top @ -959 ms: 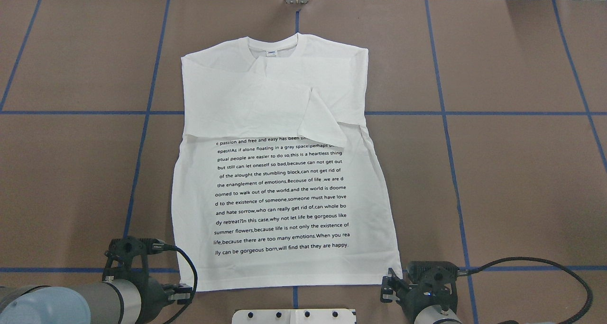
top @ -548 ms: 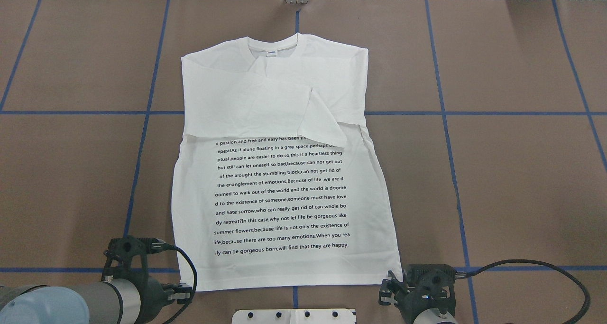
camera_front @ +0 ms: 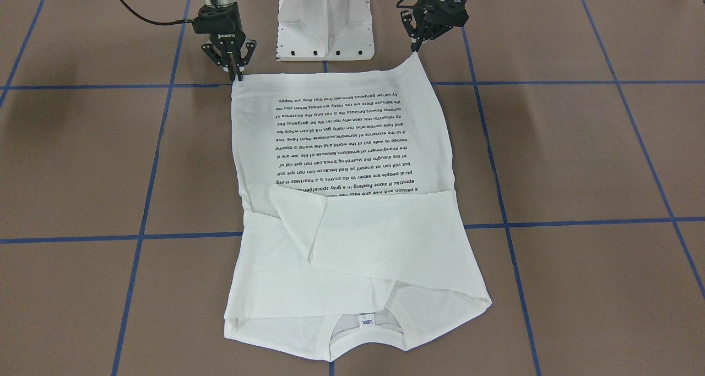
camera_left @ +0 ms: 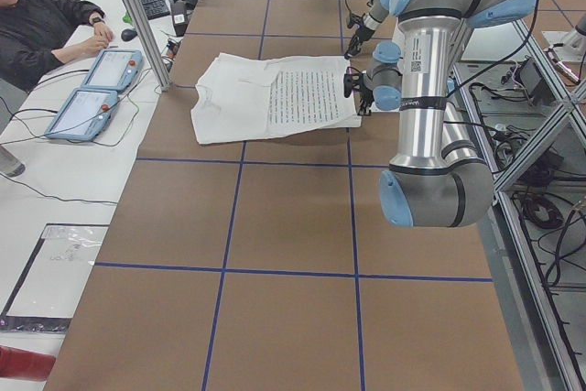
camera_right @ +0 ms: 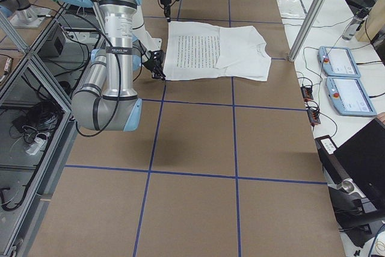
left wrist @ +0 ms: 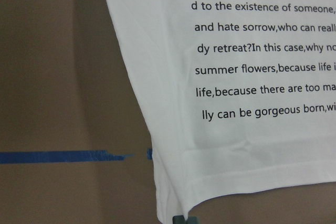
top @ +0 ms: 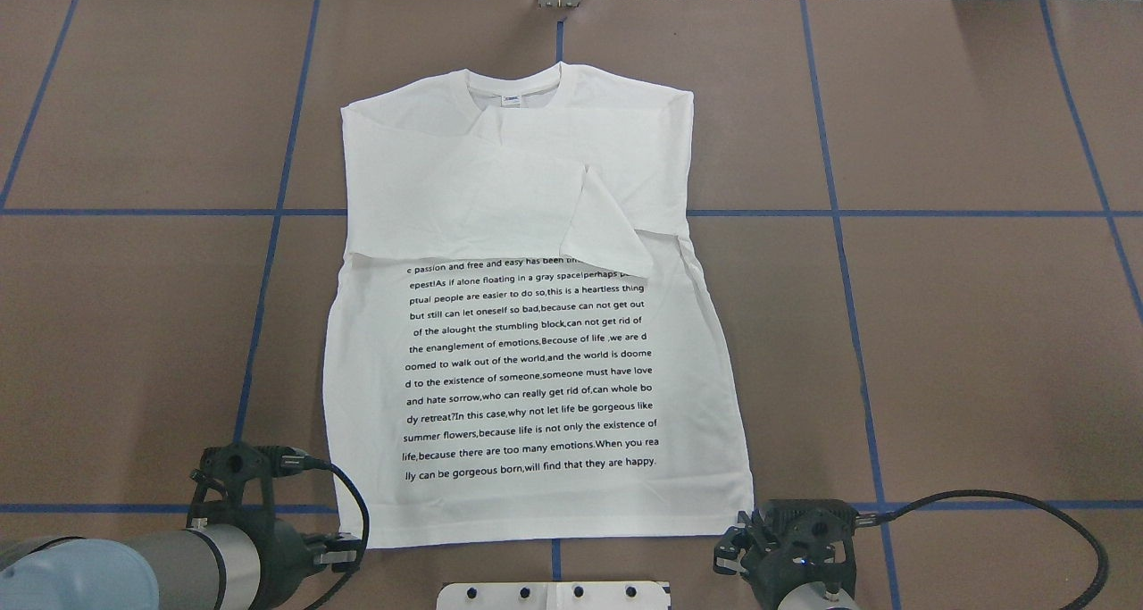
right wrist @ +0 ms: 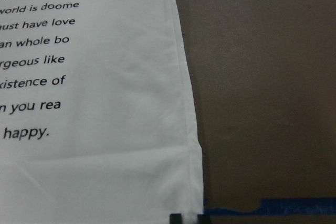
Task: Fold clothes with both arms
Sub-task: 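Lift the hem with both grippers and fold it toward the collar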
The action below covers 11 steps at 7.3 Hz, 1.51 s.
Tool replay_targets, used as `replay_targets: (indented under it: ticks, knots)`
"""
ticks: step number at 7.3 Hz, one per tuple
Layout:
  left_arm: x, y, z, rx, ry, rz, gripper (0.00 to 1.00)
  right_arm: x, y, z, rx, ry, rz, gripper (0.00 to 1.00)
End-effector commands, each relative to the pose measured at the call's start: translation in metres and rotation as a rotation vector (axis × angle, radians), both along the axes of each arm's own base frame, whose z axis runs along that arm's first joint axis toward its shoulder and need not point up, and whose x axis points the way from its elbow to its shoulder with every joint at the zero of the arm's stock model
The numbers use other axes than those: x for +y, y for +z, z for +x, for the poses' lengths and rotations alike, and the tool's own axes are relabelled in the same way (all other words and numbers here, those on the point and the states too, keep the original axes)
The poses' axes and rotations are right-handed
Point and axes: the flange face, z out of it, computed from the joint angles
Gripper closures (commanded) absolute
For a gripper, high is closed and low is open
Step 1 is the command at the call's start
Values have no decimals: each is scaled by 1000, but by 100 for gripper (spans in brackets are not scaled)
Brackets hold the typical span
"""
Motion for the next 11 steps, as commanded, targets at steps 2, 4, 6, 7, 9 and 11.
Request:
replay_targets:
  ticks: [2,4,6,7,9,11]
  knots:
    - [0,-5,-3,11,0,1,100,-10,-22,14,-35,10,-8,100]
    - [9,-44,-40,18,76,-43,100,-28,-82,77,-15,-12,-71,100]
    - [7,-103,-126,55,99,-73,100,-48,-157,182,-48,-45,-180,100]
    - [1,-129,-152,86,113,-108,100,-68,-178,196,-54,-36,-257,100]
    - [-44,-166,-147,57,62,-2,100,-112,-225,189,-19,-39,-186,100]
    - [-127,-160,-143,-52,-44,112,100,-171,-235,184,42,-9,-125,100]
